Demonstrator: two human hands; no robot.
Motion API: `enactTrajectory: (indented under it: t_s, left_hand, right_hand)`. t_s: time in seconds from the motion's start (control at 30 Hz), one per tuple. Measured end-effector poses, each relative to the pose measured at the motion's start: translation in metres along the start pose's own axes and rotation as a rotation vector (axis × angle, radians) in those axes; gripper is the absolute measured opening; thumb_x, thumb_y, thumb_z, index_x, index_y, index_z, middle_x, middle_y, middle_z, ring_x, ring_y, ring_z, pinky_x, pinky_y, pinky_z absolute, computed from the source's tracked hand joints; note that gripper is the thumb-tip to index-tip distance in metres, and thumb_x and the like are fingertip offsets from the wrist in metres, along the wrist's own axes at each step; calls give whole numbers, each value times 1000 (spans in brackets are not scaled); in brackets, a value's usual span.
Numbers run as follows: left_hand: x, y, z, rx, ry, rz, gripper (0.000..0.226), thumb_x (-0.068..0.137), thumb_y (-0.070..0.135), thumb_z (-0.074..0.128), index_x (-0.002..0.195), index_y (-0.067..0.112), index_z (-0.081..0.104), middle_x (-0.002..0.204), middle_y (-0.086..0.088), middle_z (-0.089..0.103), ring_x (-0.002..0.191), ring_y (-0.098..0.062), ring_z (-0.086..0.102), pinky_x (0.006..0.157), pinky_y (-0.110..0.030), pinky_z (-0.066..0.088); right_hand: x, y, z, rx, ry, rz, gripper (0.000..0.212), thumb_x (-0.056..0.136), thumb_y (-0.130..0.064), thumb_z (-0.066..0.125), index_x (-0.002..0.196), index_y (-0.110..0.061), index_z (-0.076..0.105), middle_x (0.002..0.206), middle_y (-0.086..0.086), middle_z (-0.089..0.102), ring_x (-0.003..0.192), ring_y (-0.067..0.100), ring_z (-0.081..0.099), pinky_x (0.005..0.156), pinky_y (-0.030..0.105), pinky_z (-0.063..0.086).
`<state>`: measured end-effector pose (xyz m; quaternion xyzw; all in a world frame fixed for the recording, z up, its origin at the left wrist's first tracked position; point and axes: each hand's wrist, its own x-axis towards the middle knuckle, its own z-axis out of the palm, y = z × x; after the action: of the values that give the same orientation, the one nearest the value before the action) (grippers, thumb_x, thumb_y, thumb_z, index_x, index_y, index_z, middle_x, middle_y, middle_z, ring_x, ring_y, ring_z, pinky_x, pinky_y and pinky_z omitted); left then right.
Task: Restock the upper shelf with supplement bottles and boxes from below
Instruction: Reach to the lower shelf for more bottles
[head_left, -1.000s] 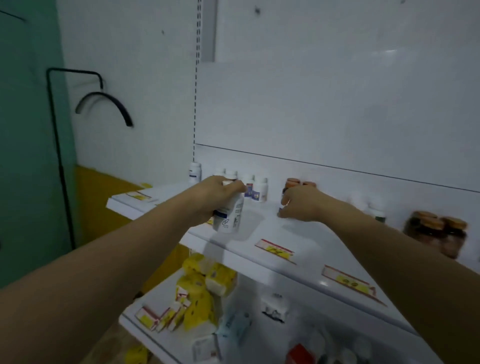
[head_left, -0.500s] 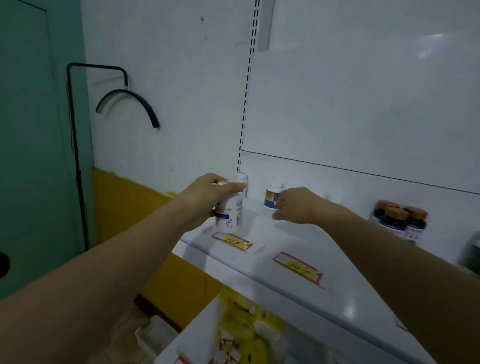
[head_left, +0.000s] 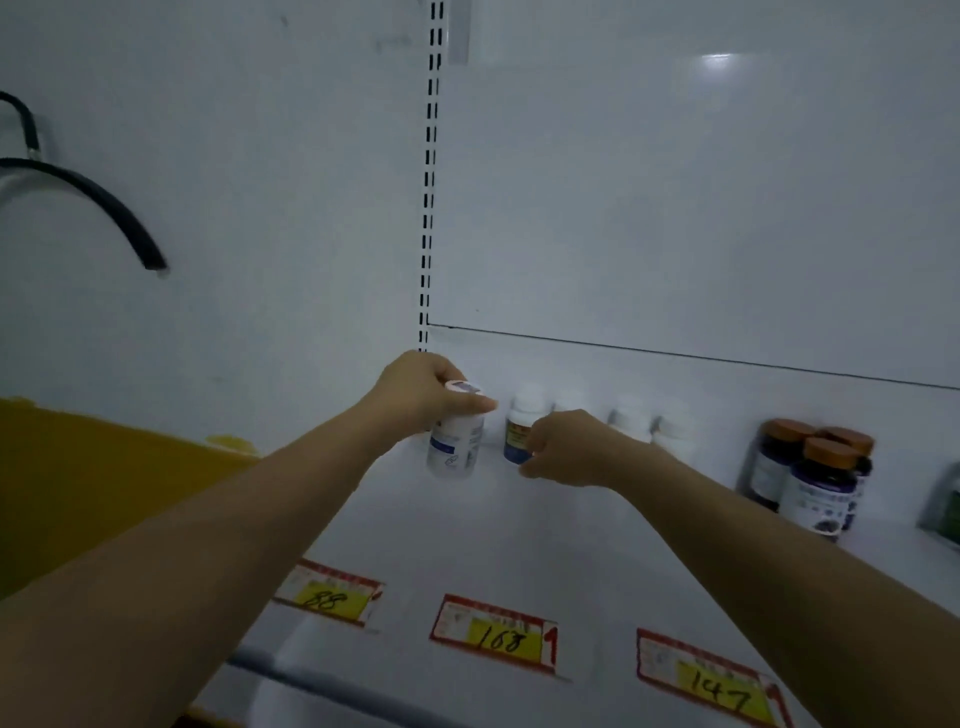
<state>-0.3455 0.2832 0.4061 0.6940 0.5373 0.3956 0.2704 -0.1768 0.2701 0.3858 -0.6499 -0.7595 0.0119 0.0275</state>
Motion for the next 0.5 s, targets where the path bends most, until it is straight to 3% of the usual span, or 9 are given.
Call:
enactTrajectory:
  t_s: [0.07,0.23,0.5]
  left_hand:
    - [25,-4,-2,82,-3,70,44,73,34,78,106,9,65,100,-4,62,93,-20,57,76,-28,48]
    - [75,-17,2,195,-56,236,45,72,37,78,104,9,65,95,-3,61,88,-16,56,72,-26,42]
    - [123,-48,25,282,-134,315,46,72,40,77,104,9,64,107,-10,65,97,-25,59,78,-31,45]
  right_hand:
    - [7,-1,6,34,4,69,31,91,-30,55,114,-9,61,103,9,58,87,19,49,67,21,37]
    - [24,-4,12,87,30,244,38,89,-31,56,118,-7,62,117,12,63,102,25,60,82,27,46]
    - [39,-12,20,81,25,351,31,90,-26,53,114,-7,62,114,12,62,88,23,52,73,24,36]
